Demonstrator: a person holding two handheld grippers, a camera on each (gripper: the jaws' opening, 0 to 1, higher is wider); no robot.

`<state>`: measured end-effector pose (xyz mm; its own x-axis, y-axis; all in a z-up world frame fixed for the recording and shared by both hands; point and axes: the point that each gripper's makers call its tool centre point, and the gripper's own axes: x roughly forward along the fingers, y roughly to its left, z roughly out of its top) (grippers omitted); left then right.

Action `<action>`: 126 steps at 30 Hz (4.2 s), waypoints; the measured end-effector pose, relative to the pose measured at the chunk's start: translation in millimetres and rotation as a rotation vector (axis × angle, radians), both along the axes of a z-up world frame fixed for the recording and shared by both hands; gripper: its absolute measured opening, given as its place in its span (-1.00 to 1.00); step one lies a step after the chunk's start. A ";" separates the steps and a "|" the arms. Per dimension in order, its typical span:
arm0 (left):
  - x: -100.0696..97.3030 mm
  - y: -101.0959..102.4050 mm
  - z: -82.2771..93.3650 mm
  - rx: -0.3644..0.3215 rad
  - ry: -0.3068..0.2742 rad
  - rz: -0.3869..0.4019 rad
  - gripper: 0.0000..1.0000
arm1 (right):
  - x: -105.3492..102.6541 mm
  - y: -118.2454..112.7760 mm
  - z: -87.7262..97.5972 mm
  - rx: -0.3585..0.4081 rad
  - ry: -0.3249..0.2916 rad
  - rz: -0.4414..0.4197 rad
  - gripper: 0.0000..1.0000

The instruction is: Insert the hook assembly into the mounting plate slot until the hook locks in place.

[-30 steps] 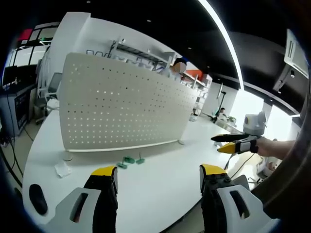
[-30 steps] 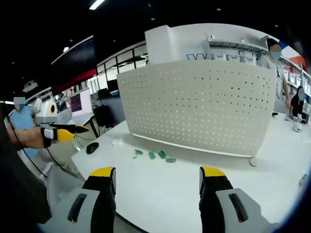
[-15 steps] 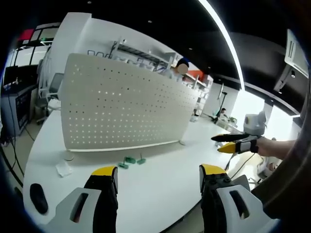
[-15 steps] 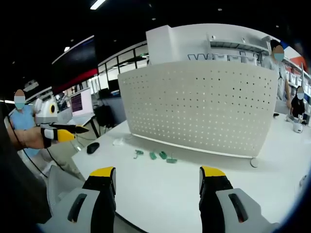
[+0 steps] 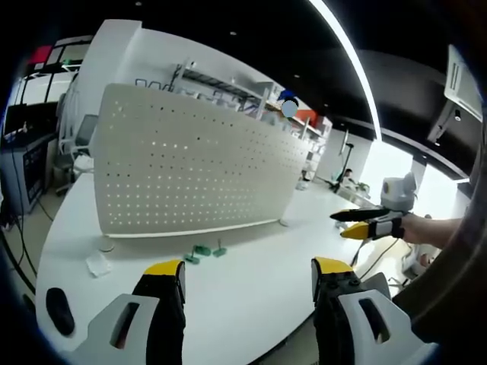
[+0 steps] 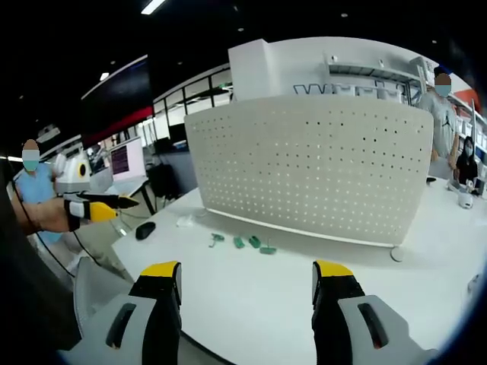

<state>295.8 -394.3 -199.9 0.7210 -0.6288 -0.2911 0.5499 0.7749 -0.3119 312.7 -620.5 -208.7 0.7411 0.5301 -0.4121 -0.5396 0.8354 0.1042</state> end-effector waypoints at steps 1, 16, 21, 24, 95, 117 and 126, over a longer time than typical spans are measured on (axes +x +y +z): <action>0.1 0.0 0.1 0.000 0.000 0.000 0.38 | -0.3 -0.2 0.4 0.001 0.000 -0.001 0.41; -0.7 -0.4 0.1 -0.003 -0.002 -0.007 0.36 | -1.8 -3.5 1.6 -0.006 -0.002 -0.009 0.41; 0.6 -1.0 -0.7 -0.007 -0.002 -0.008 0.36 | -1.5 -6.6 2.0 -0.009 -0.001 -0.018 0.40; 1.8 -1.2 -1.8 -0.006 0.001 -0.007 0.35 | -0.6 -7.6 0.8 -0.007 0.003 -0.023 0.40; 52.5 5.1 -31.8 0.020 0.077 -0.006 0.30 | 97.9 64.3 -78.9 0.000 0.135 0.161 0.15; 65.3 12.0 -41.2 0.018 0.099 0.007 0.29 | 132.1 93.8 -111.4 -0.005 0.179 0.211 0.11; 66.7 7.5 -46.8 0.017 0.116 -0.005 0.28 | 140.5 103.8 -124.3 -0.008 0.203 0.220 0.10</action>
